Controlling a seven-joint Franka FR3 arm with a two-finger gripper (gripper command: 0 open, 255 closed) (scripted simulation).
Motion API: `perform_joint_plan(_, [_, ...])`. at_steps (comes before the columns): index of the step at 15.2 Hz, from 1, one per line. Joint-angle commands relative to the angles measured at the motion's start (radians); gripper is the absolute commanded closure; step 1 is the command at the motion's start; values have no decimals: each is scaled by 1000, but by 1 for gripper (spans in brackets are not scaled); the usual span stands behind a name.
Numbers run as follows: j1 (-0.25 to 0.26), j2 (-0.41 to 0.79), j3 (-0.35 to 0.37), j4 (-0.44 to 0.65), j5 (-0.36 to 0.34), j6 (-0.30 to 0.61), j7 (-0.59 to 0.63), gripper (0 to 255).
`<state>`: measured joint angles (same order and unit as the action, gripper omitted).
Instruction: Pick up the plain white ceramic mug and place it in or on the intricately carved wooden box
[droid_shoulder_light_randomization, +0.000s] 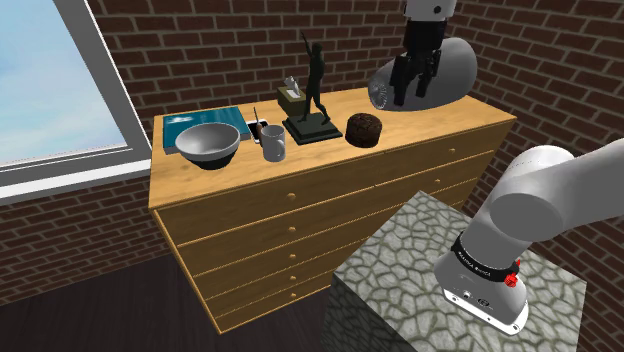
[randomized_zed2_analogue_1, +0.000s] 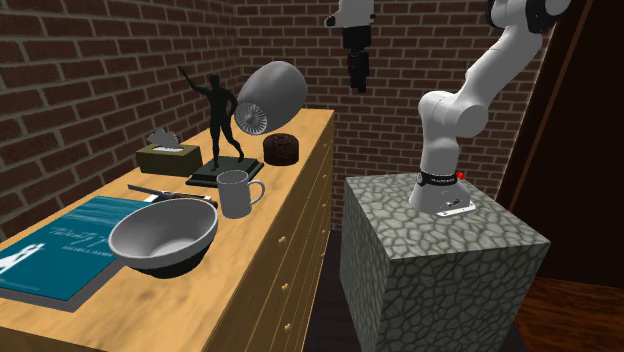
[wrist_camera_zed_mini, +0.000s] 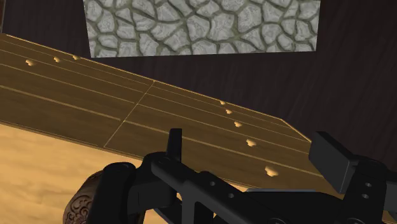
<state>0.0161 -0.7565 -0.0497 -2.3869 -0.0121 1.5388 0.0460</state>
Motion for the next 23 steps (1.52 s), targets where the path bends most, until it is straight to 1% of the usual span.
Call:
perform_joint_plan(1, [0,0,0,0,0,0,0,0])
perform_joint_plan(6, [15,165,29,33,23,142,40,0])
perform_joint_plan(12, [29,380,60,118,38,283,83,0])
perform_joint_plan(18, [40,603,84,250,38,384,127,0])
perform_joint_plan(23, [50,792,99,397,28,435,163,0])
